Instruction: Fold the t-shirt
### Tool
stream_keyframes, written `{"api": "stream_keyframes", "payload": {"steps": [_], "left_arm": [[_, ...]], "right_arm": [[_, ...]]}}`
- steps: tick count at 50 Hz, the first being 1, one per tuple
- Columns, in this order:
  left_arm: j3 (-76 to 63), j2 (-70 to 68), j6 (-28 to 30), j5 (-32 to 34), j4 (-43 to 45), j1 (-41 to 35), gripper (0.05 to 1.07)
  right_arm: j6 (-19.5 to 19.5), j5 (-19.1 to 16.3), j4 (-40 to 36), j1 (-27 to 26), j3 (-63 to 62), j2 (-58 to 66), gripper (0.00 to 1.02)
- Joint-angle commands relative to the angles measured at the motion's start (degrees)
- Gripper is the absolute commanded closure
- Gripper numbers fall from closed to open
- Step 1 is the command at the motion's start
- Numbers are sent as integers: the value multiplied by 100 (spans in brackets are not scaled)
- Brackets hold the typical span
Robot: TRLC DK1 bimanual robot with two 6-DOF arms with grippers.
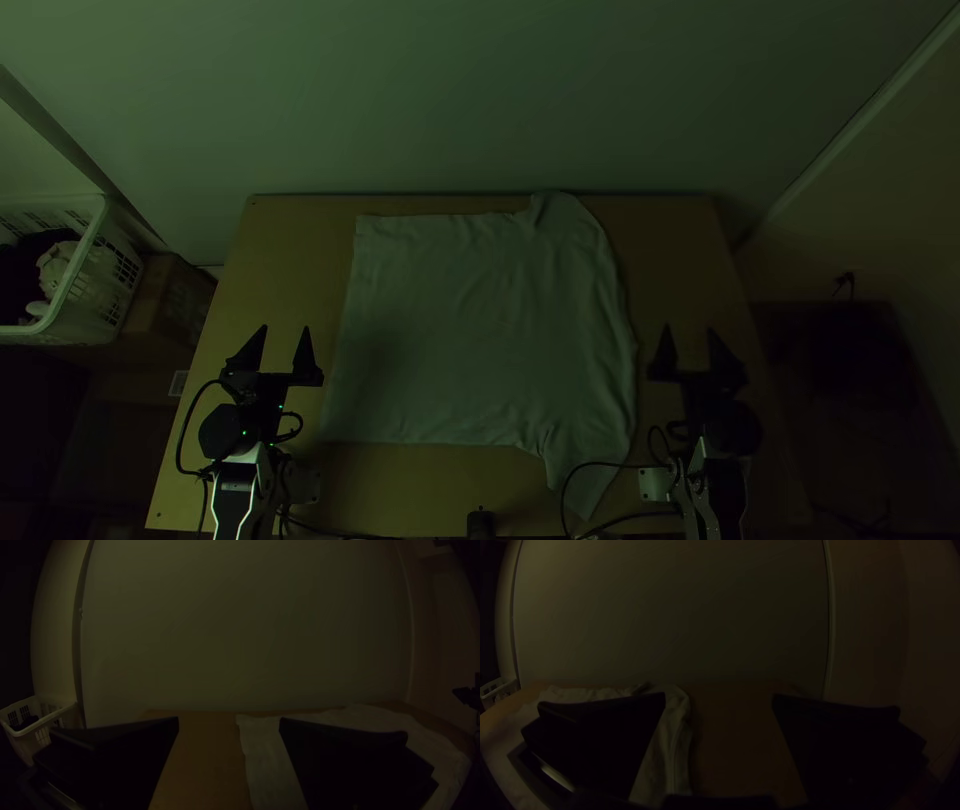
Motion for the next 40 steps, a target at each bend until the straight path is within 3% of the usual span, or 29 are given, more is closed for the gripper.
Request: {"api": "stream_keyframes", "payload": {"steps": [1, 40], "left_arm": [[-187, 617, 80, 49, -143, 41, 10], [-187, 617, 80, 49, -143, 41, 10]], "right_arm": [[113, 52, -141, -26, -49, 25, 4], [174, 52, -141, -9, -49, 25, 4]]}}
